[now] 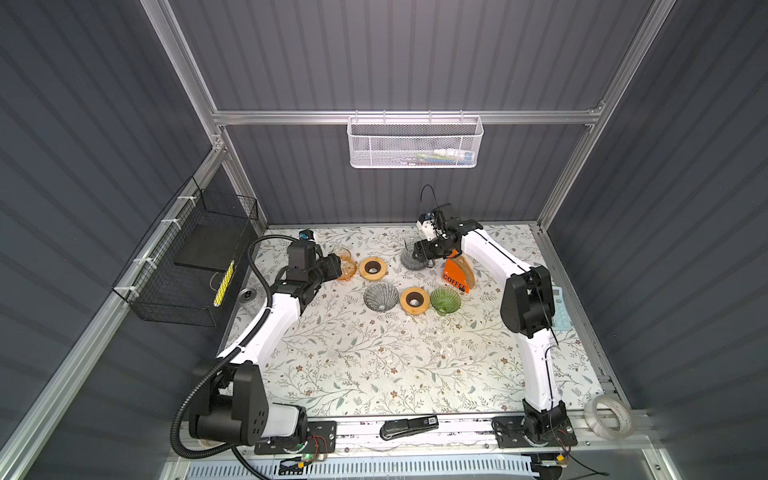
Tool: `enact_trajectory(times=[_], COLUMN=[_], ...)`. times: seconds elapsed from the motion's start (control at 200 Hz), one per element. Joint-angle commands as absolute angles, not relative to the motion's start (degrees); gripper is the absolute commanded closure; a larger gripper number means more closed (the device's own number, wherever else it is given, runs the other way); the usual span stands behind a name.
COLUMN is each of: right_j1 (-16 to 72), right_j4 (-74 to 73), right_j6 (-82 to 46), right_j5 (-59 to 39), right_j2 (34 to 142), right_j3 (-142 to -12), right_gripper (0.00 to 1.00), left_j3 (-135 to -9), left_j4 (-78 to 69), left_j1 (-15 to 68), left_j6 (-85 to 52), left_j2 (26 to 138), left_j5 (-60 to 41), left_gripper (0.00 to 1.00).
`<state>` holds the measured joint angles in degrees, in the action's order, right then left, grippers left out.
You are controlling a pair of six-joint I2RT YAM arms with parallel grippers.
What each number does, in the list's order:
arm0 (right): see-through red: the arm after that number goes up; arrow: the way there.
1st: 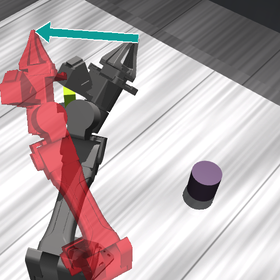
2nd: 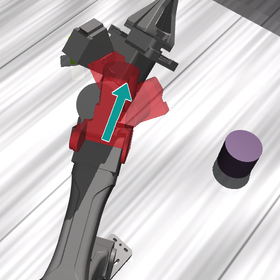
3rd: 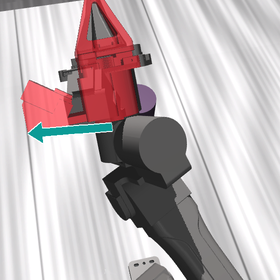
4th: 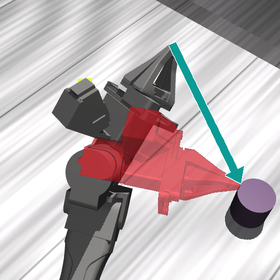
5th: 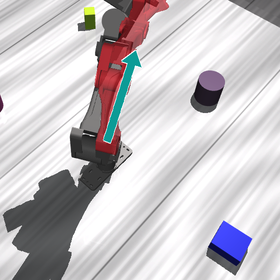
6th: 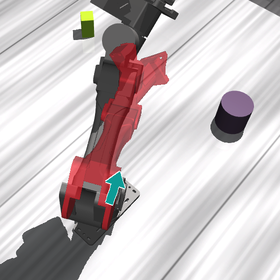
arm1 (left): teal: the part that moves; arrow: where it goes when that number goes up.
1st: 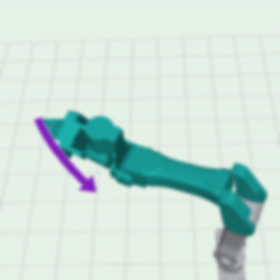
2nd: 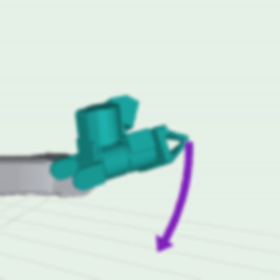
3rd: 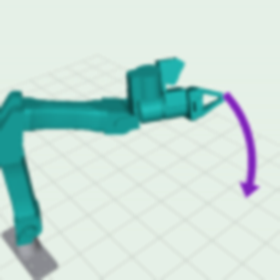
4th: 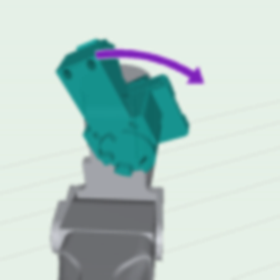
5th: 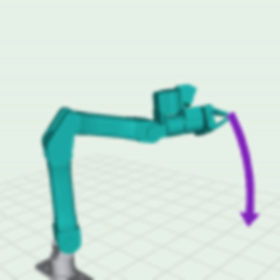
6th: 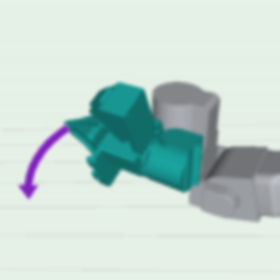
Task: Place the coffee filter in the dripper
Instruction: 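Reach the right gripper toward the clear glass pitcher while the left arm lifts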
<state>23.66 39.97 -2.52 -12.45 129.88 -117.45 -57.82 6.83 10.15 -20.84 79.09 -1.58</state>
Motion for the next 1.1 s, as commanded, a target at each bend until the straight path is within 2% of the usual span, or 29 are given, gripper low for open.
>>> enact_trajectory(times=[0.0,1.091], right_j1=[23.9,25.8], right_j4=[41.1,44.6], right_j6=[-2.4,-1.8], right_j5=[-11.1,-11.1], right_j2=[131.0,134.3], right_j3=[-119.2,-123.6], right_gripper=[0.28,0.3], left_j3=[-58.8,-59.1], left_j4=[6.9,7.9], left_j1=[10.5,10.5], left_j6=[-21.1,-18.7], left_j2=[79.3,77.3], left_j5=[-2.7,-1.4], left_gripper=[0.39,0.38])
